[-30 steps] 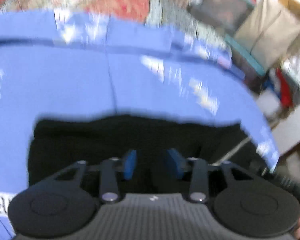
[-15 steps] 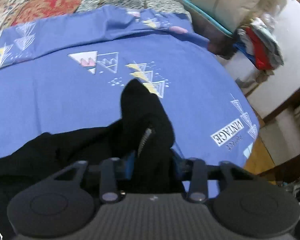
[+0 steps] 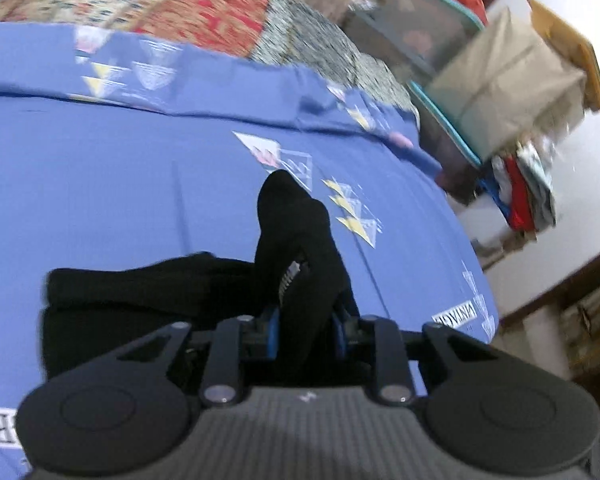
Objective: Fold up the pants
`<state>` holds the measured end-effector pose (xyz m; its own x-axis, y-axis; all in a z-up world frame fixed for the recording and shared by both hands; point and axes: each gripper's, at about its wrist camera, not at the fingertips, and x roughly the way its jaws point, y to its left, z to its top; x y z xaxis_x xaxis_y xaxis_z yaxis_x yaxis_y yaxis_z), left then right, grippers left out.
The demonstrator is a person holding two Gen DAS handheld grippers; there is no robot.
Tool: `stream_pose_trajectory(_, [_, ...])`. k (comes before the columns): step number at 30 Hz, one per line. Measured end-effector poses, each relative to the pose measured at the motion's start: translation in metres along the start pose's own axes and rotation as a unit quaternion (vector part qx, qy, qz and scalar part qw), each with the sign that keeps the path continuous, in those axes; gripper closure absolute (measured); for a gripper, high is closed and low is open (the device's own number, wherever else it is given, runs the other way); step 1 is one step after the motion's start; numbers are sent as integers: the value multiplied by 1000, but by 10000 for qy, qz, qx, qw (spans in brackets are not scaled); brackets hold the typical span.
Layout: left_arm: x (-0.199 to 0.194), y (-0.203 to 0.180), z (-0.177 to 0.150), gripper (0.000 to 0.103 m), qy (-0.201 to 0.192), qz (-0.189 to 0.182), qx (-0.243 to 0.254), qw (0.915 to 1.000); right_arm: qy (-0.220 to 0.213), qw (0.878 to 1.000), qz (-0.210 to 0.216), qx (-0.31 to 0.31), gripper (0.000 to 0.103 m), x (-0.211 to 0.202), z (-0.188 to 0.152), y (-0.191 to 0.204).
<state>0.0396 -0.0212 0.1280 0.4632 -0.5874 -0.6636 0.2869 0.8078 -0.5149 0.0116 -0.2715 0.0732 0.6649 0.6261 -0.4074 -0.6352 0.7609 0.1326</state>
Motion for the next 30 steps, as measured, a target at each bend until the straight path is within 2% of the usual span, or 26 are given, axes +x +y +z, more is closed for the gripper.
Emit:
stream_pose_trajectory(5, [-41, 57, -14, 80, -414, 60, -537, 9977, 162, 9974, 571, -417, 82, 28, 26, 34])
stream_pose_trajectory(8, [-48, 97, -35, 80, -413, 339, -965, 9939, 471, 9936, 866, -557, 82, 56, 27, 53])
stream_pose_trajectory(10, [-41, 126, -50, 77, -296, 555, -1312, 9894, 764, 9893, 1127, -518, 82, 72, 14, 67])
stream_pose_trajectory(13, [-18, 158, -68, 68, -91, 1042, -1640, 9809, 1301, 9823, 1302, -333, 80, 105, -1, 72])
stream_pose_trajectory(14, [-14, 163, -72, 59, -110, 1080, -1668, 9800, 1375, 9808, 1348, -313, 80, 110, -5, 72])
stream_pose_trajectory(15, [-15, 163, -75, 51, -205, 1080, -1700, 9793, 1354, 9807, 1375, -296, 75, 109, -5, 74])
stream_pose_trajectory(16, [-17, 160, -74, 50, -278, 1066, -1696, 9793, 1324, 9803, 1444, -264, 64, 104, -1, 74])
stream_pose_trajectory(18, [-26, 154, -72, 52, -453, 1022, -1601, 9807, 1222, 9764, 1783, -7, 57, 87, 12, 66])
stream_pose_trajectory(20, [-42, 145, -70, 49, -675, 990, -1539, 9808, 941, 9756, 1951, 356, 57, 67, 21, 48])
stream_pose_trajectory(21, [-51, 141, -71, 45, -809, 894, -1503, 9813, 776, 9767, 1930, 518, 57, 57, 25, 37])
stream_pose_trajectory(23, [-66, 126, -73, 44, -1018, 766, -1313, 9831, 465, 9787, 1760, 944, 58, 37, 34, 17])
stream_pose_trajectory(24, [-70, 115, -73, 44, -1082, 754, -1092, 9852, 359, 9792, 1614, 1179, 59, 32, 36, 6])
stream_pose_trajectory(27, [-69, 90, -75, 52, -1128, 787, -468, 9894, 330, 9776, 1081, 1773, 81, 36, 35, -22])
stream_pose_trajectory(29, [-63, 73, -83, 64, -1030, 734, -56, 9920, 511, 9740, 983, 1976, 82, 46, 30, -24])
stream_pose_trajectory(30, [-57, 66, -86, 70, -895, 729, 106, 9933, 628, 9715, 1092, 2010, 82, 51, 25, -21])
